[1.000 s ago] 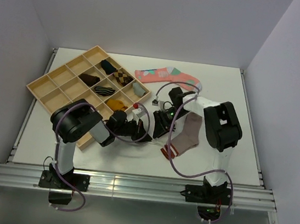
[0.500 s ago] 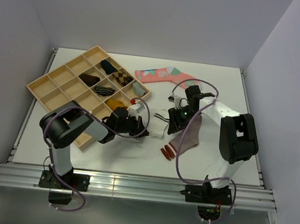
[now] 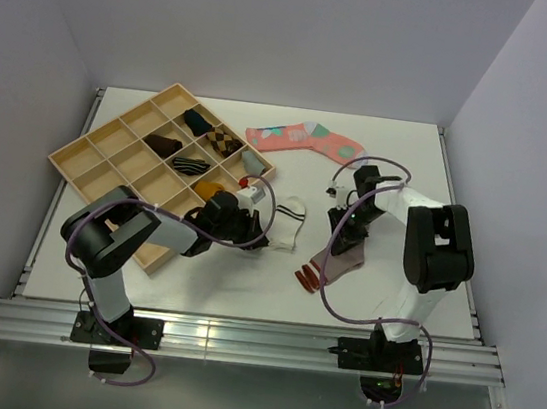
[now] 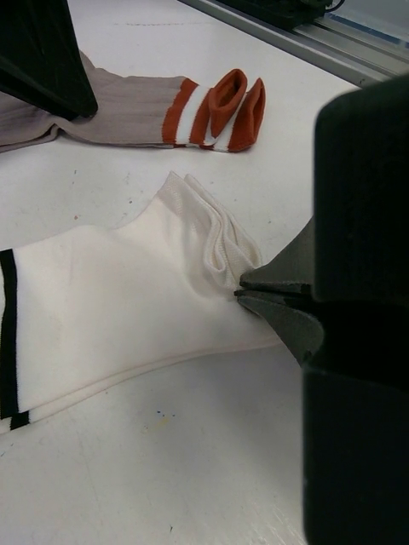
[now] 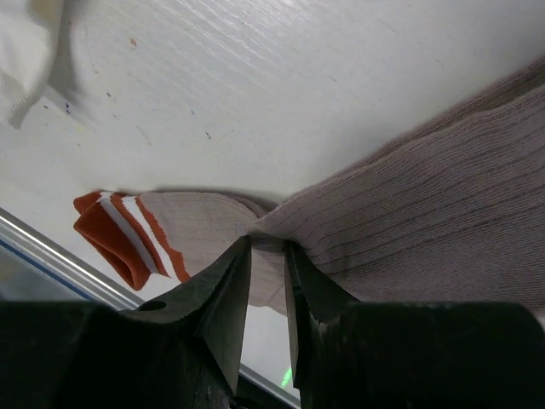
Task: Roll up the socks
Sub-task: Move the sock to the center of the board, then roll the sock at the center of the board.
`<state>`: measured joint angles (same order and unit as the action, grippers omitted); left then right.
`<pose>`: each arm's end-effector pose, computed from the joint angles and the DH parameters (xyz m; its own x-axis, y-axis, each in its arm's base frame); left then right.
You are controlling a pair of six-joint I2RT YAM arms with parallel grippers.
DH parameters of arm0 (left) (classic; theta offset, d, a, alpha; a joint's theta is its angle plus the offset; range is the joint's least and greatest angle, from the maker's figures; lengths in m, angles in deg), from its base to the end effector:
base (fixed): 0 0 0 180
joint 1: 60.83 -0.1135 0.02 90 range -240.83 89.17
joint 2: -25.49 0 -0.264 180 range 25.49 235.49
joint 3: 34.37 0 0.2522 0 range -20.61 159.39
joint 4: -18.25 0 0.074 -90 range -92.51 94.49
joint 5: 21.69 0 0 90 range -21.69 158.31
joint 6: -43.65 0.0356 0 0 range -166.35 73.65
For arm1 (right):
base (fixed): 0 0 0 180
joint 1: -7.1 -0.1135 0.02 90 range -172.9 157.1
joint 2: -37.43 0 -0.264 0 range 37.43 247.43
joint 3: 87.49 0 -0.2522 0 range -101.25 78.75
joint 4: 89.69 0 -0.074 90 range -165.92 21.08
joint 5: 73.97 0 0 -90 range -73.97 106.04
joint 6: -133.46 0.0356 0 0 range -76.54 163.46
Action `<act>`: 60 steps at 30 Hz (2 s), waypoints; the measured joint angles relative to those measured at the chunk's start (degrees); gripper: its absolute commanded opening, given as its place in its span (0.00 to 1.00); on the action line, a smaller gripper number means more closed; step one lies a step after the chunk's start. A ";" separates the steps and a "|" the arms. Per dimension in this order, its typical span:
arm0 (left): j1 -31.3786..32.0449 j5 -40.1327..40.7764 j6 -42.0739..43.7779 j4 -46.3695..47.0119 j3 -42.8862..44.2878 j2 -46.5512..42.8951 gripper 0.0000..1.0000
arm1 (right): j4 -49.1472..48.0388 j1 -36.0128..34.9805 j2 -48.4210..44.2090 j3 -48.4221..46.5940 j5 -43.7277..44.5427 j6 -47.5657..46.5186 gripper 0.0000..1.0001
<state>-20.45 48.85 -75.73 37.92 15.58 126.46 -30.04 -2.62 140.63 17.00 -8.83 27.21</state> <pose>0.2366 -0.2168 0.1207 -0.7514 0.0318 -0.6591 0.5267 0.6306 -0.5700 0.3016 0.0668 0.1471 -0.8970 -0.4112 -0.1621 -0.4410 0.8082 0.3902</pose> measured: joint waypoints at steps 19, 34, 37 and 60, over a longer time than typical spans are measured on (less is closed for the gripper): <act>4.11 -0.13 -3.98 -11.08 1.27 -3.58 0.00 | -0.66 5.49 -3.19 -0.94 2.54 -13.22 0.38; 5.88 -0.24 -11.87 -23.93 10.91 -0.15 0.00 | -1.40 -7.61 -13.18 0.22 -15.82 -22.80 0.41; 5.88 -0.61 -12.90 -24.50 11.52 0.92 0.00 | -2.08 -11.93 -12.98 1.90 -16.35 -22.51 0.43; 5.81 -1.60 -19.87 -22.99 11.50 1.99 0.00 | -11.47 -20.68 -8.09 4.44 -13.73 -16.61 0.45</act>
<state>-14.64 47.26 -95.60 14.92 27.07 128.45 -41.51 -23.29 132.54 21.43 -22.55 10.60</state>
